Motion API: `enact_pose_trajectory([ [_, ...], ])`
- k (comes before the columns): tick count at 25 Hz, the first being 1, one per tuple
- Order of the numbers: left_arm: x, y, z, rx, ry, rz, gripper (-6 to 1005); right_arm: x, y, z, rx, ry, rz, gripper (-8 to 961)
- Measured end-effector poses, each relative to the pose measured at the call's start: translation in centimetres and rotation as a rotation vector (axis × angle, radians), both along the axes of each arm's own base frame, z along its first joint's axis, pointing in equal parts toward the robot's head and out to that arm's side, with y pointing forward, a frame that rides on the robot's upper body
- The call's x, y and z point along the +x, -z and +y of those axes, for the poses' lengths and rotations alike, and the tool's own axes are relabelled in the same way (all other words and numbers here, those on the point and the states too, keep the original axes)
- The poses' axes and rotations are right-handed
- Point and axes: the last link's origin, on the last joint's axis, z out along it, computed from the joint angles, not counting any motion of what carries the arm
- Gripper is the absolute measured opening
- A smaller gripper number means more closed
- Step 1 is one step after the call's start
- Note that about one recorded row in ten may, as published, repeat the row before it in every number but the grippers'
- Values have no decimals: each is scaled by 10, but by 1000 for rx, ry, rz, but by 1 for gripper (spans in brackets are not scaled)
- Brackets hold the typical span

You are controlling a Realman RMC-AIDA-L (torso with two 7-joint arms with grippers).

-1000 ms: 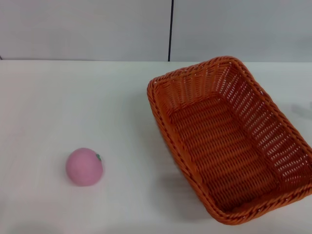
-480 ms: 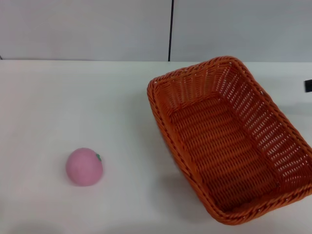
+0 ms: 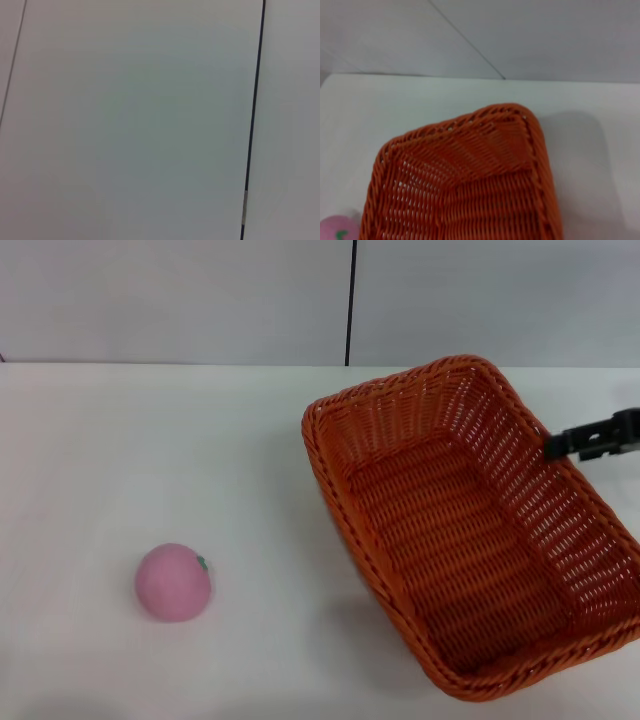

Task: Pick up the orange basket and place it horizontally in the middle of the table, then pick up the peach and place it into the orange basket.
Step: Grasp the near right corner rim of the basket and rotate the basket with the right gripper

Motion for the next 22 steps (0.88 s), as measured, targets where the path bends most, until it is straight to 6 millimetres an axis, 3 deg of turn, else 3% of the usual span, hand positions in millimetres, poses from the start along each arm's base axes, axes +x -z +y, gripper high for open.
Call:
enact_pose_trajectory([
  [4, 0, 0, 0, 0, 0, 1, 497, -2, 21, -1, -24, 3, -1, 831],
  [14, -2, 0, -4, 1, -11, 1, 496, -5, 37, -3, -49, -8, -14, 823],
  [22, -3, -1, -6, 4, -16, 1, 496, -2, 38, -5, -55, 1, -25, 653],
])
